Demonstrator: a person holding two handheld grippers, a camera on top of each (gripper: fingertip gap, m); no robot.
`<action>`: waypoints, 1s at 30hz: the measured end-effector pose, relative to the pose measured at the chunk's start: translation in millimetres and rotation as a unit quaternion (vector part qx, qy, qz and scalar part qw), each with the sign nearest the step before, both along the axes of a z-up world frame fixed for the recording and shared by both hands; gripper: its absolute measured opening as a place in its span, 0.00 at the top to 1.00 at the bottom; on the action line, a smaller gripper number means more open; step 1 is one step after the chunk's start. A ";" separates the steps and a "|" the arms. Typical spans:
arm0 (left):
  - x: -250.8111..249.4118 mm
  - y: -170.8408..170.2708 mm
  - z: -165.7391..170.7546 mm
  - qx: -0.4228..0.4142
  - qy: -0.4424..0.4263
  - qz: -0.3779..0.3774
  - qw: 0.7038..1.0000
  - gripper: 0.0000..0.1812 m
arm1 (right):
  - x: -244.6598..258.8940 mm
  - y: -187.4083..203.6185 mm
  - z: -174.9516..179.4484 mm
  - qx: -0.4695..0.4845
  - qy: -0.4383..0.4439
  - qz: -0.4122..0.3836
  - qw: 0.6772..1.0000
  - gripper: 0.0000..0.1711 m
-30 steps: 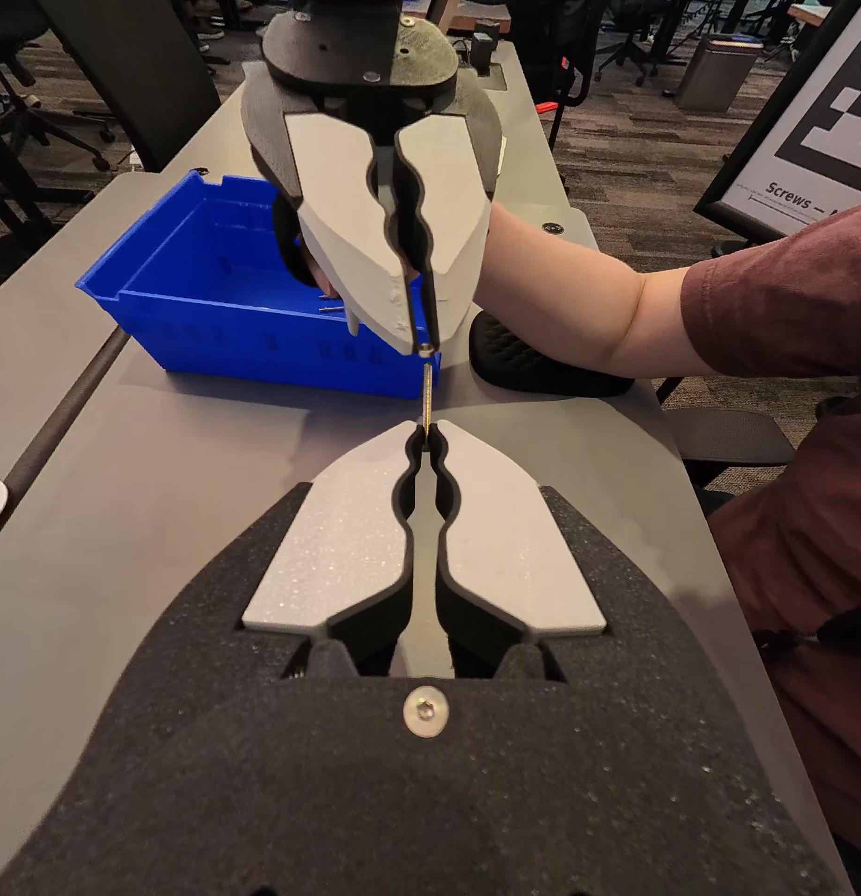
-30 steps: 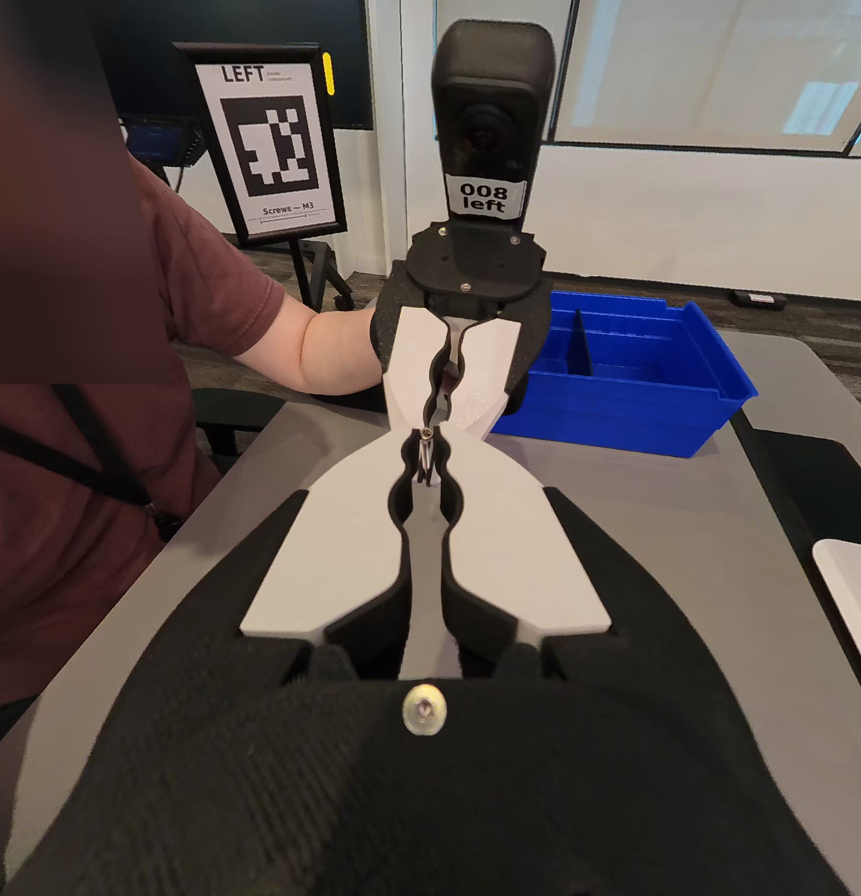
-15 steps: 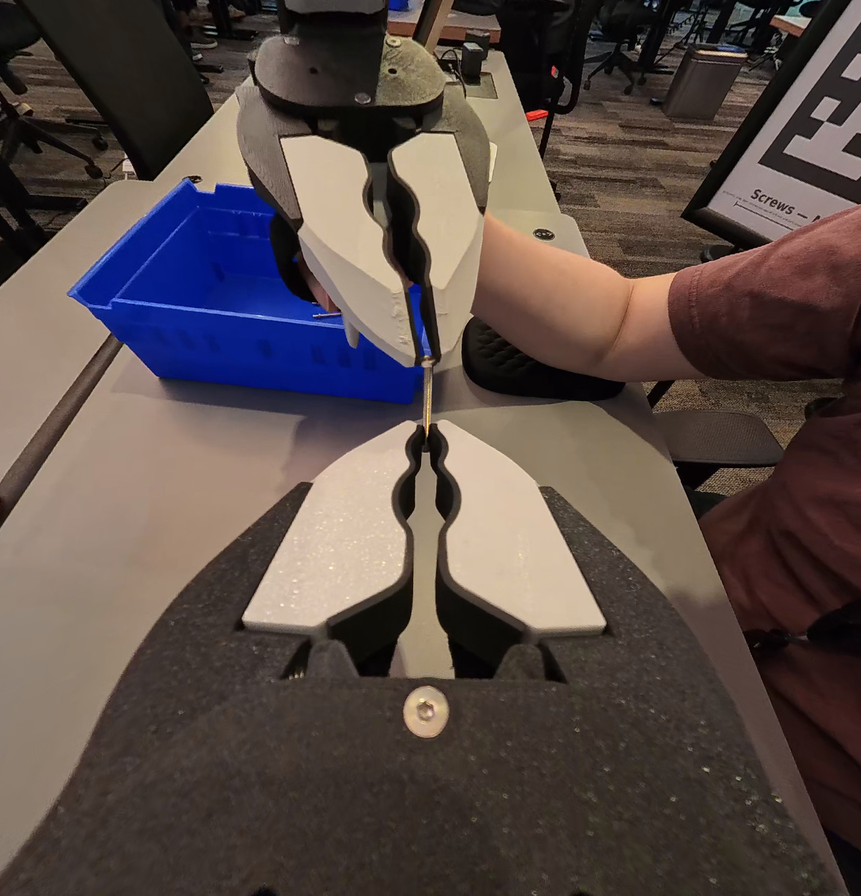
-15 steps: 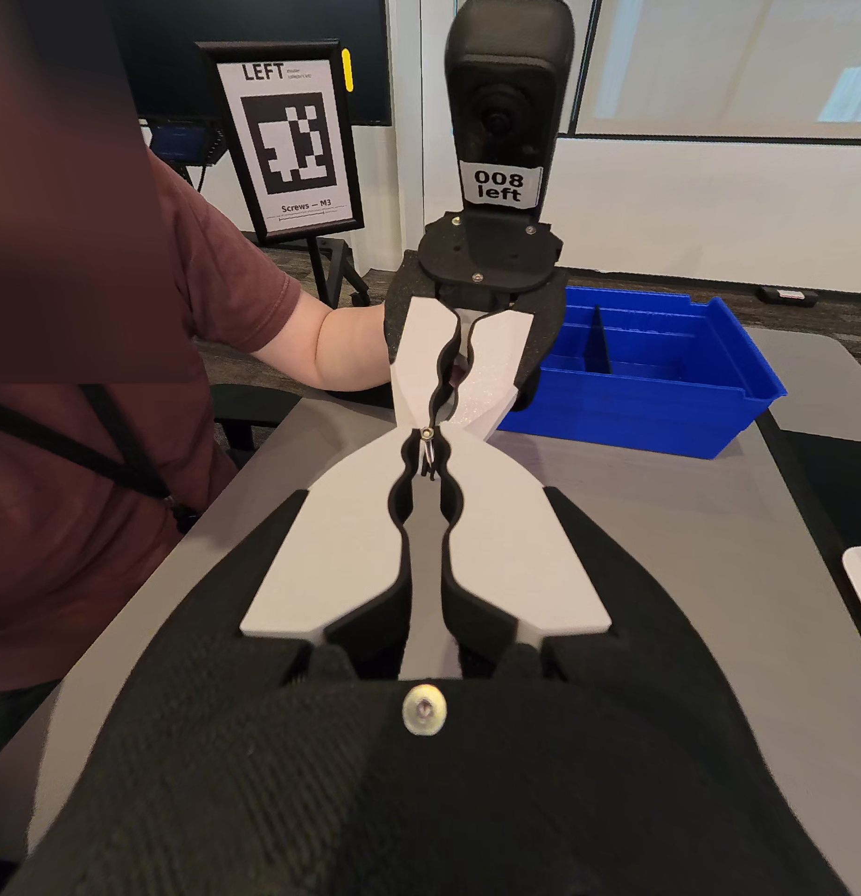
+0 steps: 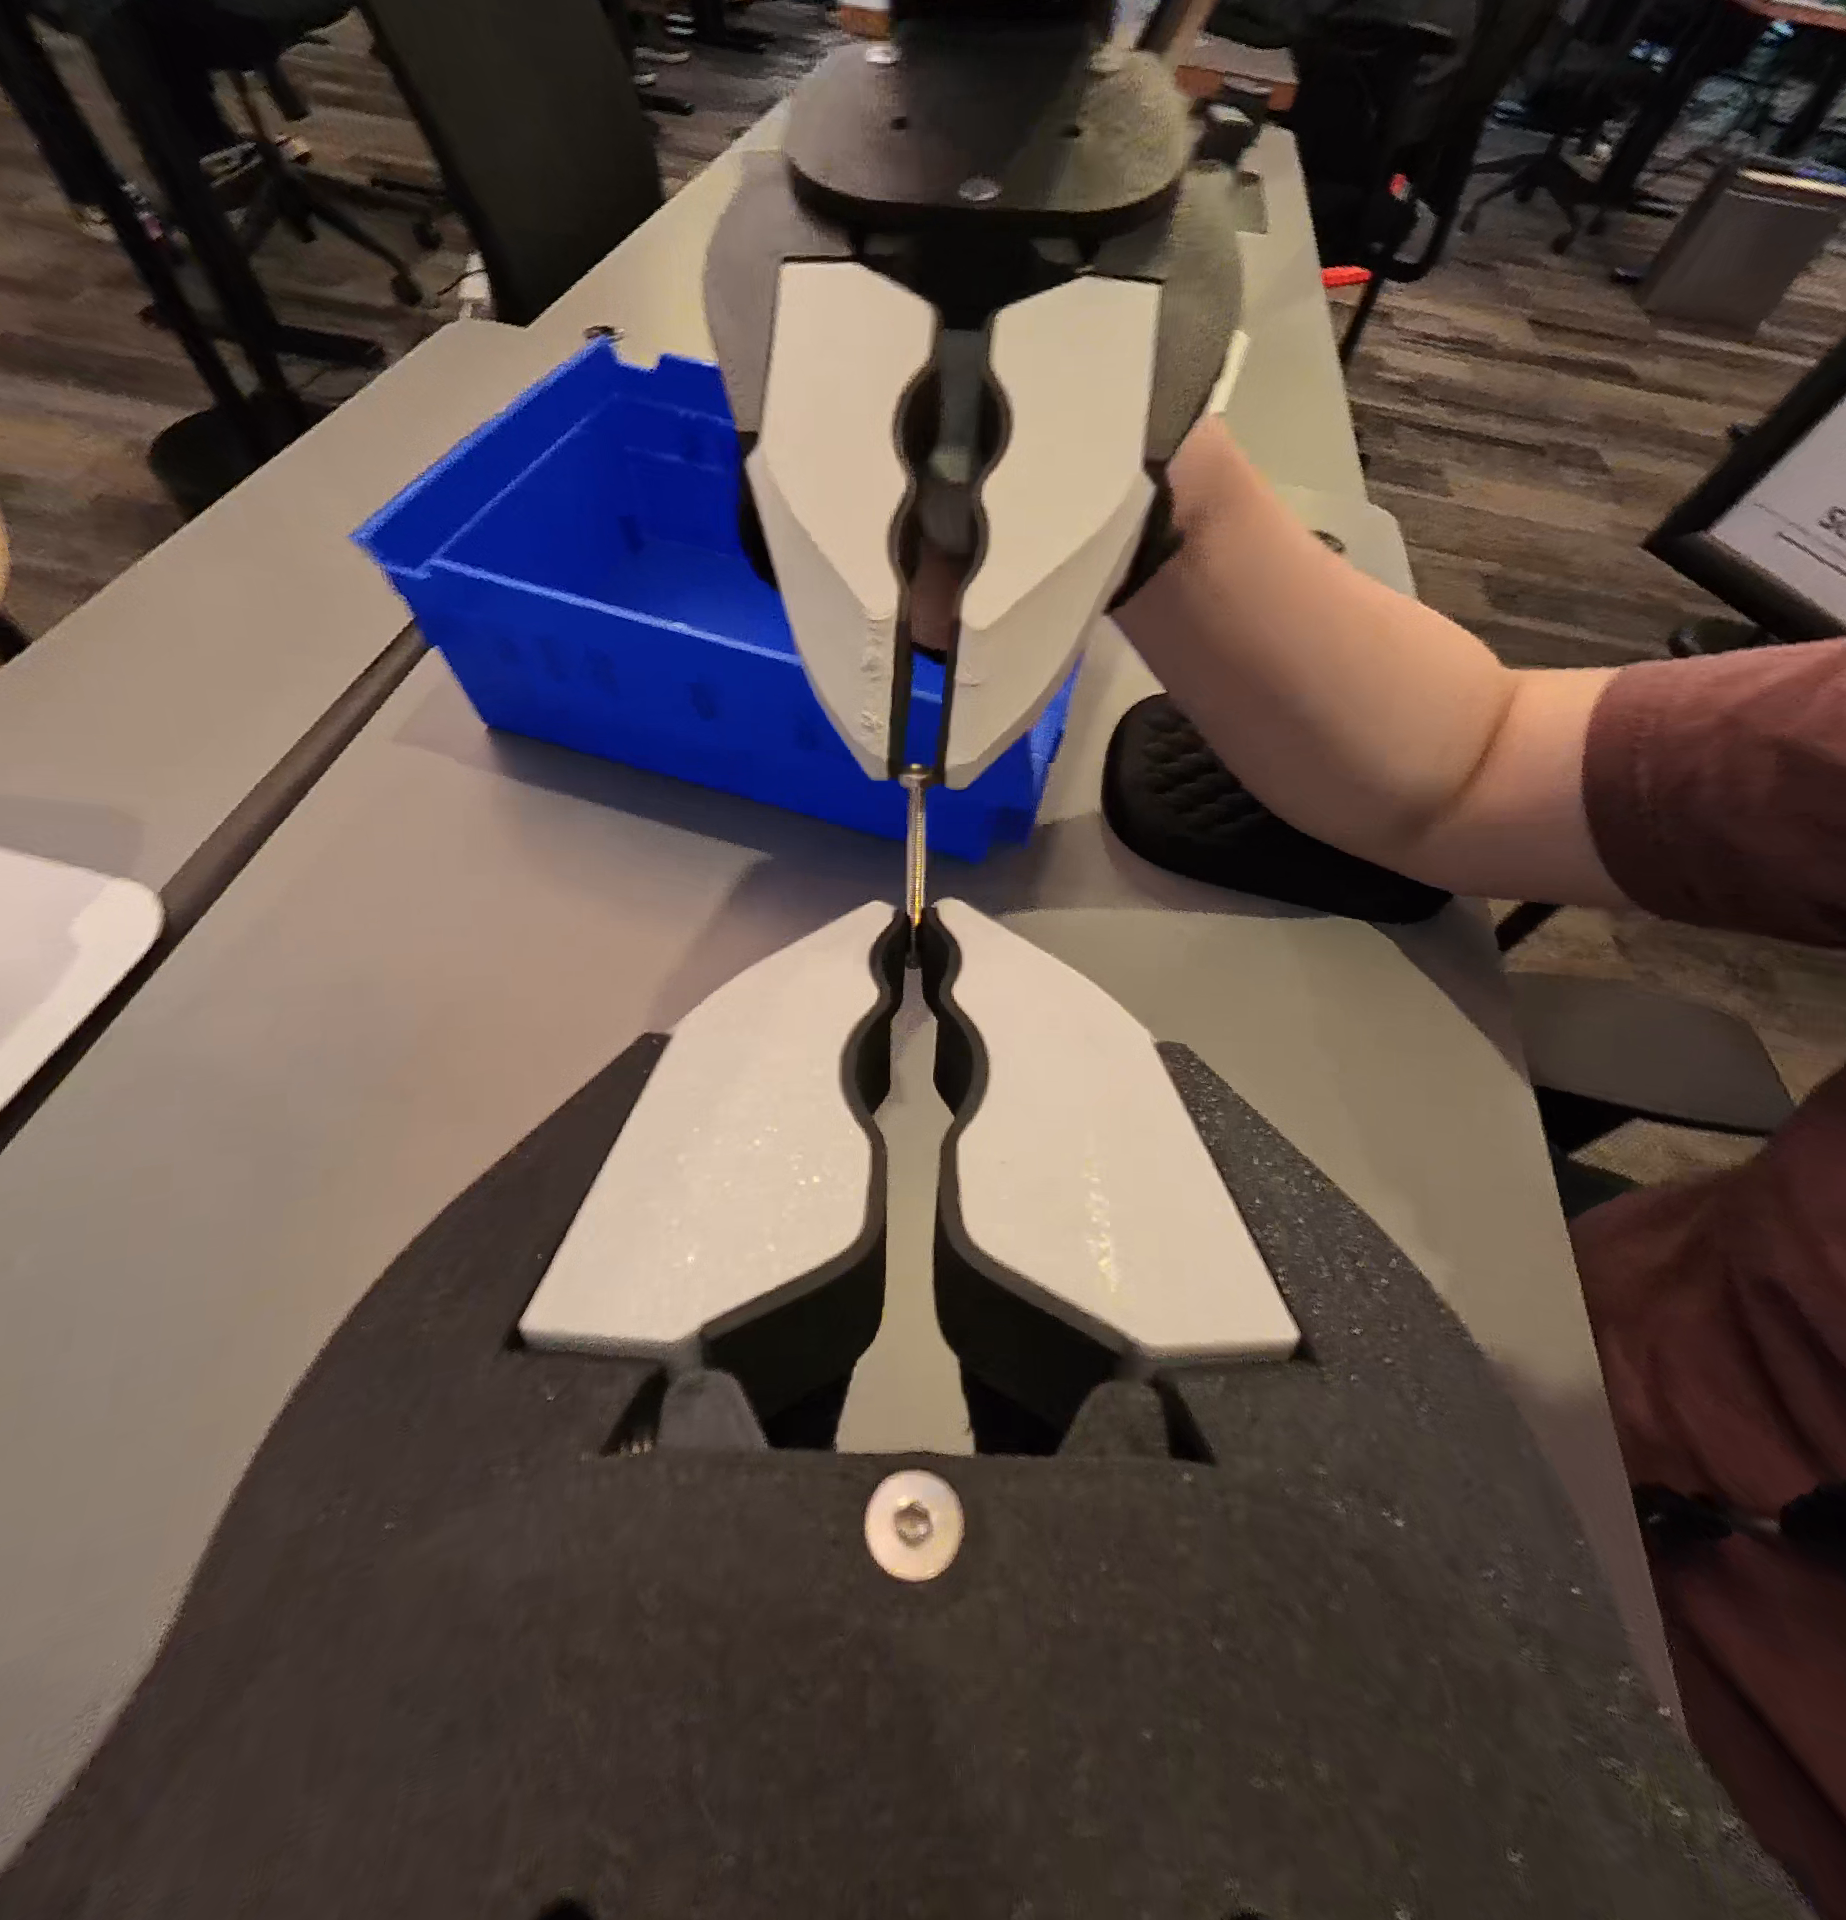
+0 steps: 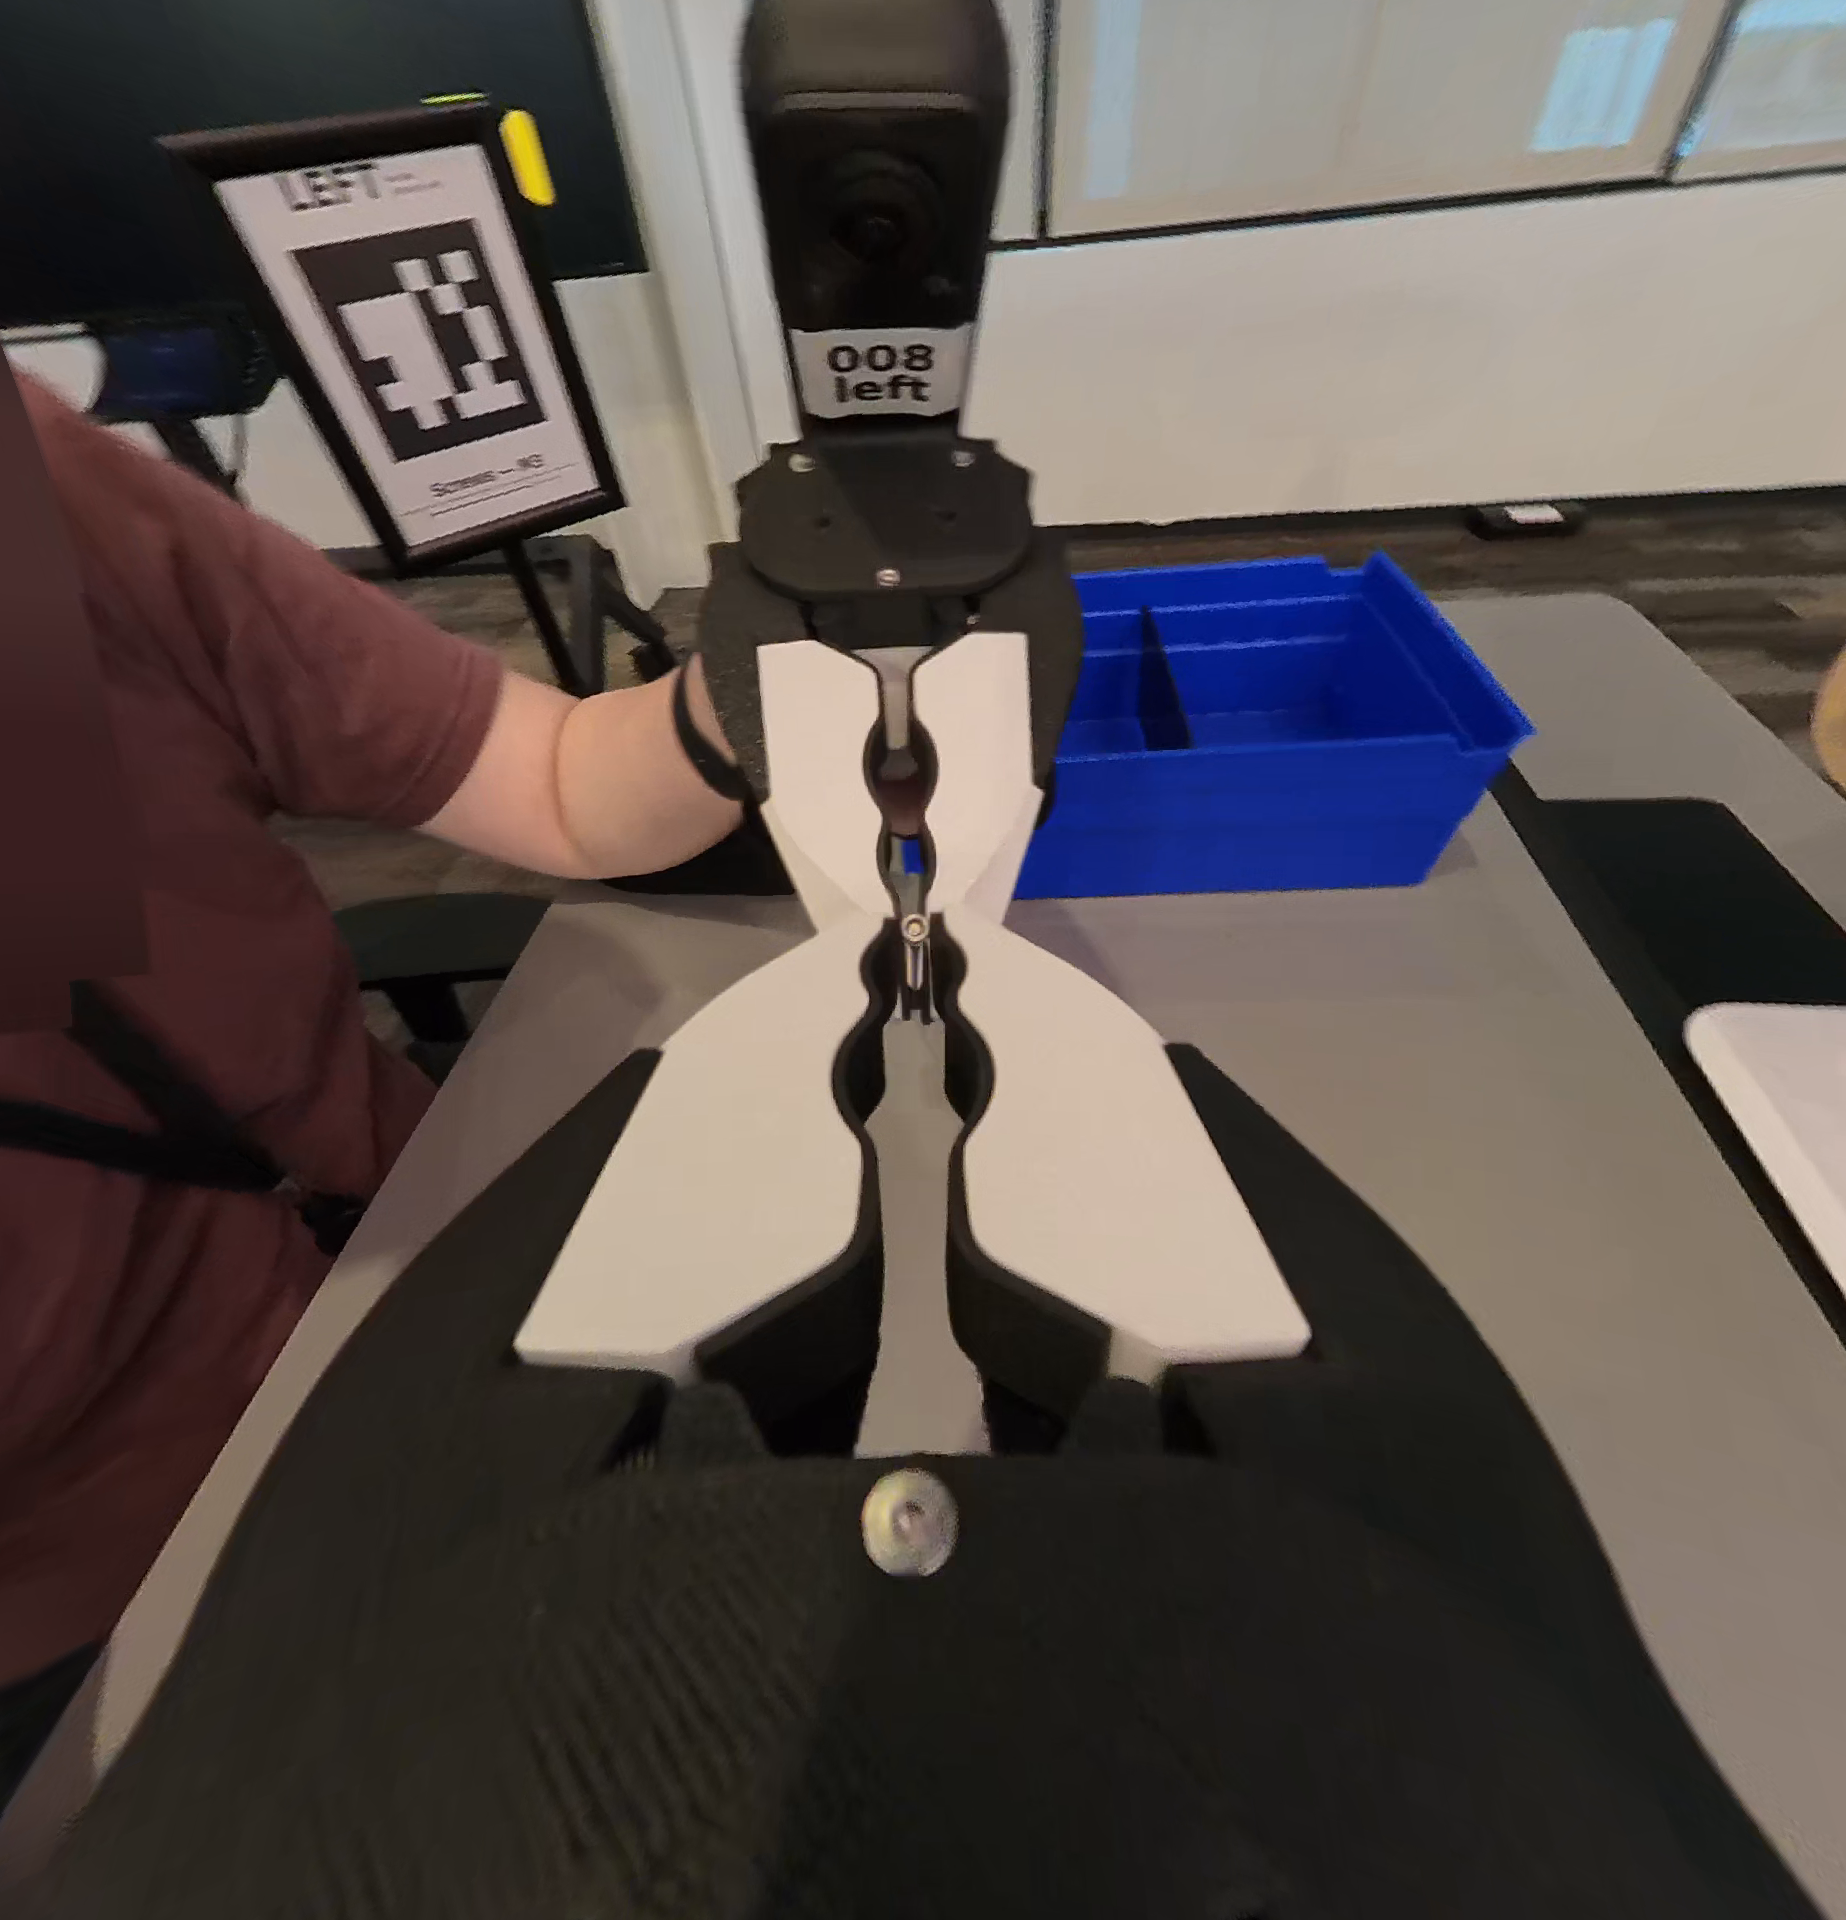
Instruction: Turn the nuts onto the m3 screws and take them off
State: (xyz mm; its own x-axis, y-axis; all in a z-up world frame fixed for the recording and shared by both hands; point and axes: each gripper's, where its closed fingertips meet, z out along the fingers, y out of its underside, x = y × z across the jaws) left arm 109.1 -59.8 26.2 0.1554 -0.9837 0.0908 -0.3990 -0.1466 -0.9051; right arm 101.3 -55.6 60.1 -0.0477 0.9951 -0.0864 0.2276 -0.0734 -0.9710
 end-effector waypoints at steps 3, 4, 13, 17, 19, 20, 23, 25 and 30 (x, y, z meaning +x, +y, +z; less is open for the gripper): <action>-4.5 9.1 0.0 -0.003 0.001 0.027 1.000 0.99 | -4.5 10.6 -0.6 -0.025 -0.009 -0.045 0.999 0.97; -5.7 11.3 0.3 -0.005 0.000 0.034 0.999 0.99 | -5.7 13.6 -0.4 -0.034 -0.009 -0.058 0.998 0.97; -10.6 19.7 1.8 -0.004 -0.002 0.060 0.998 0.99 | -11.9 23.2 1.2 -0.061 -0.009 -0.117 0.991 0.97; -11.7 20.1 2.8 -0.006 -0.004 0.061 0.998 0.99 | -13.2 23.1 2.8 -0.047 -0.009 -0.124 0.991 0.96; -11.3 18.9 4.0 -0.008 -0.008 0.056 0.998 0.99 | -13.6 21.1 5.2 -0.041 -0.004 -0.118 0.992 0.93; -11.3 18.3 4.6 -0.010 -0.010 0.055 0.998 0.99 | -13.3 20.6 6.6 -0.039 -0.002 -0.117 0.992 0.90; -10.8 15.3 9.5 -0.011 -0.024 0.044 0.999 0.99 | -9.9 18.8 10.9 -0.010 0.002 -0.110 0.994 0.86; -10.2 12.0 15.7 -0.006 -0.040 0.033 0.999 0.99 | -8.0 16.3 16.9 0.025 0.019 -0.098 0.995 0.81; -5.5 -2.6 32.0 0.018 -0.085 -0.011 0.996 0.99 | -17.2 -7.8 36.3 0.060 0.106 -0.027 0.992 0.67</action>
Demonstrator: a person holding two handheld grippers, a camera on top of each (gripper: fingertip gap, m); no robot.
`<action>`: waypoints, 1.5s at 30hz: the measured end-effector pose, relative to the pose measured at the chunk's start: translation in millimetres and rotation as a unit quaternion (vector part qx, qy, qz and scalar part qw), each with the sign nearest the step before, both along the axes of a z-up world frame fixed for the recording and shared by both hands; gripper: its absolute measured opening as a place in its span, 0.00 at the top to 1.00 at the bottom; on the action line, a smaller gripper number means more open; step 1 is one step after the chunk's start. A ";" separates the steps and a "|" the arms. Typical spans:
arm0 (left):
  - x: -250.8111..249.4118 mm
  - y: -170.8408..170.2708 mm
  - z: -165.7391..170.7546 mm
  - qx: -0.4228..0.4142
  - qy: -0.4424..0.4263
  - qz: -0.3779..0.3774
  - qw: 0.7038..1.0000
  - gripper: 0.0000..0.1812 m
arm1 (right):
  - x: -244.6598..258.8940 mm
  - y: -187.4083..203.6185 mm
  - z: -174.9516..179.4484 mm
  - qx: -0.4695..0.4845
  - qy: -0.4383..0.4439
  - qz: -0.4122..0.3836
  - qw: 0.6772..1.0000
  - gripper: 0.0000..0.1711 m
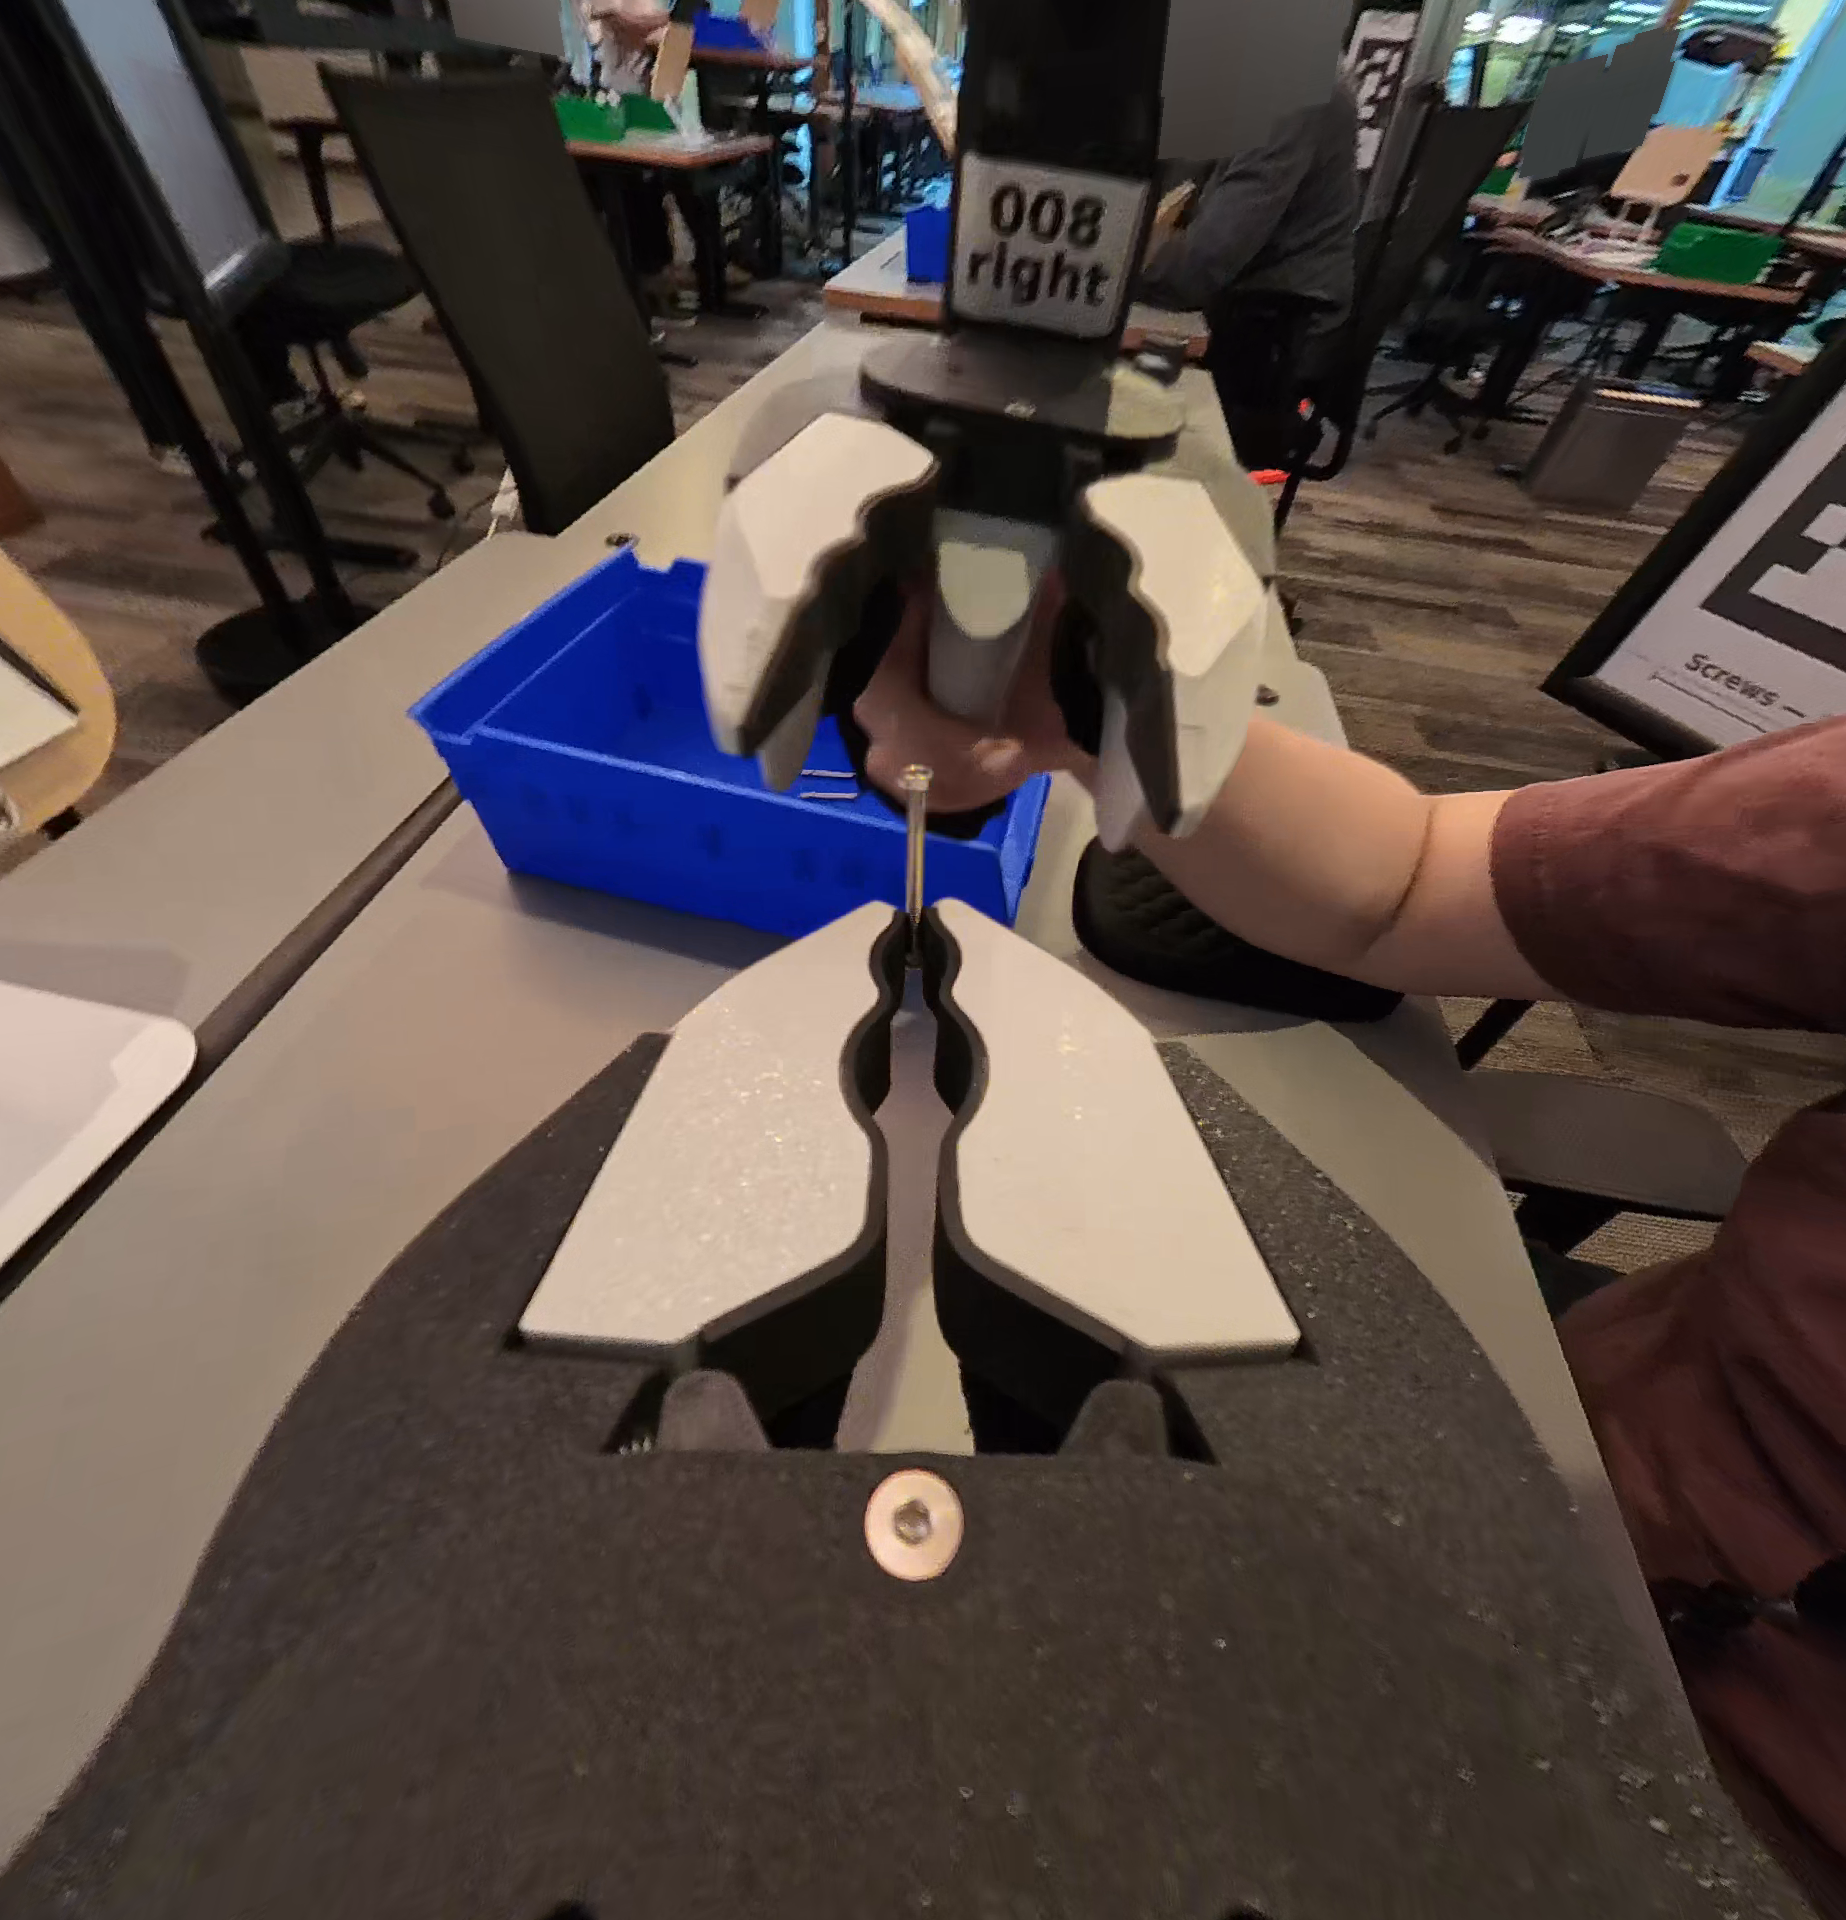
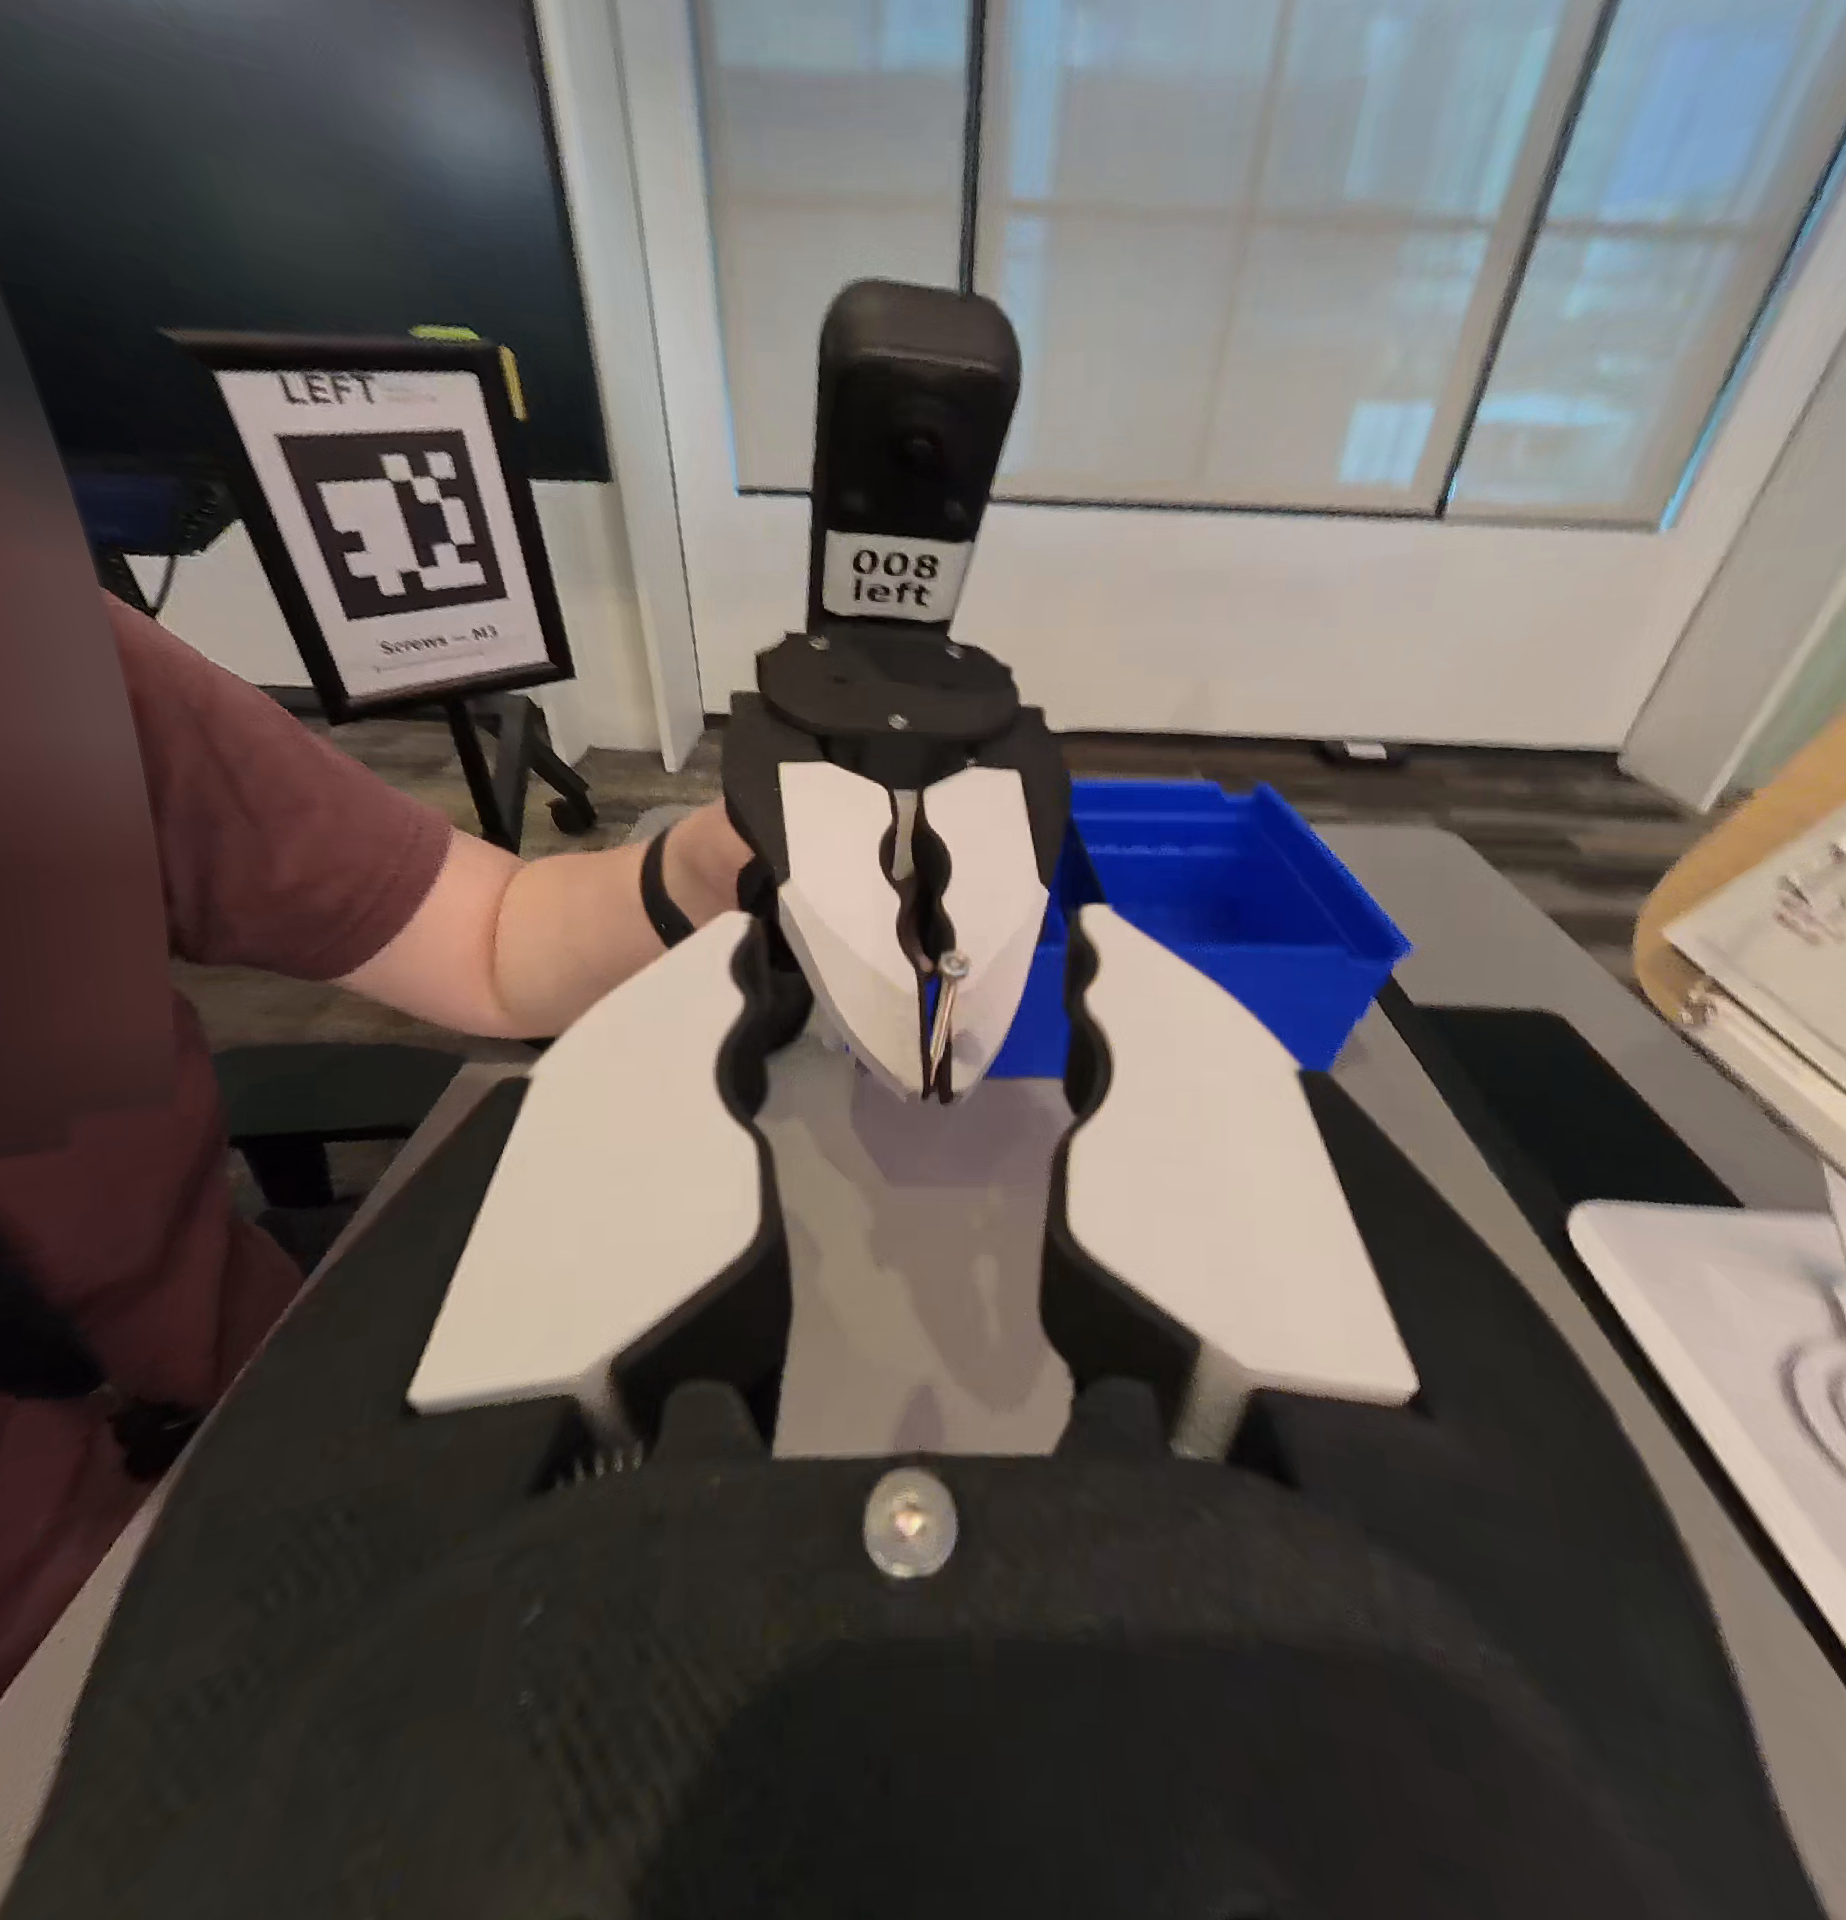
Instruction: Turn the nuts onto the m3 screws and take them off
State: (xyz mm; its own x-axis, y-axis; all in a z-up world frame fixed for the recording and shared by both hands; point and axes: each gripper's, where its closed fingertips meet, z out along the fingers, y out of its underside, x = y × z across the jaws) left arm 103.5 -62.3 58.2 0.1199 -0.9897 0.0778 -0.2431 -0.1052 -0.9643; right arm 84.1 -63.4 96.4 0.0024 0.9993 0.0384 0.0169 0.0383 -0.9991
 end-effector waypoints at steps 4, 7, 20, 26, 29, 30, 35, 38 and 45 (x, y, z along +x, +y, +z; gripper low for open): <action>3.7 -9.3 11.5 0.020 -0.035 -0.018 0.999 0.99 | -12.0 -13.5 4.0 0.028 0.027 0.015 0.999 0.57; 3.8 -11.4 16.3 0.031 -0.048 -0.019 0.998 0.99 | -19.7 -25.0 6.2 0.028 0.039 0.035 0.998 0.50; -3.2 -1.5 22.9 0.031 -0.066 0.010 0.997 0.99 | -23.9 -32.9 7.4 0.040 0.037 0.040 0.998 0.50; -4.3 1.8 21.5 0.022 -0.066 0.013 0.997 0.99 | -24.3 -28.9 3.8 0.048 0.026 0.028 0.998 0.49; -5.1 3.2 20.5 0.020 -0.063 0.015 0.998 0.99 | -23.7 -27.2 2.4 0.053 0.020 0.023 0.998 0.49; -5.4 4.0 20.6 0.020 -0.064 0.017 0.998 0.99 | -23.2 -26.4 2.5 0.055 0.020 0.020 0.998 0.49; -8.3 6.2 22.0 0.017 -0.066 0.021 0.997 0.99 | -20.5 -24.7 2.4 0.051 0.020 0.021 0.998 0.49; -10.2 6.7 23.9 0.014 -0.069 0.022 0.997 0.99 | -17.9 -22.4 3.7 0.059 0.020 0.013 0.998 0.49; -9.7 9.5 21.7 0.016 -0.064 0.031 0.997 0.99 | -14.2 -25.1 9.9 0.070 0.029 0.013 0.997 0.50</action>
State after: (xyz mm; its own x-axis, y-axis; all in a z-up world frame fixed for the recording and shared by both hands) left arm 93.8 -52.9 79.9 0.1715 -0.9831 0.0642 -0.1119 -0.0842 -0.9901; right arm 69.9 -88.5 106.3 -0.0162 0.9840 0.1774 -0.0435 0.1765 -0.9833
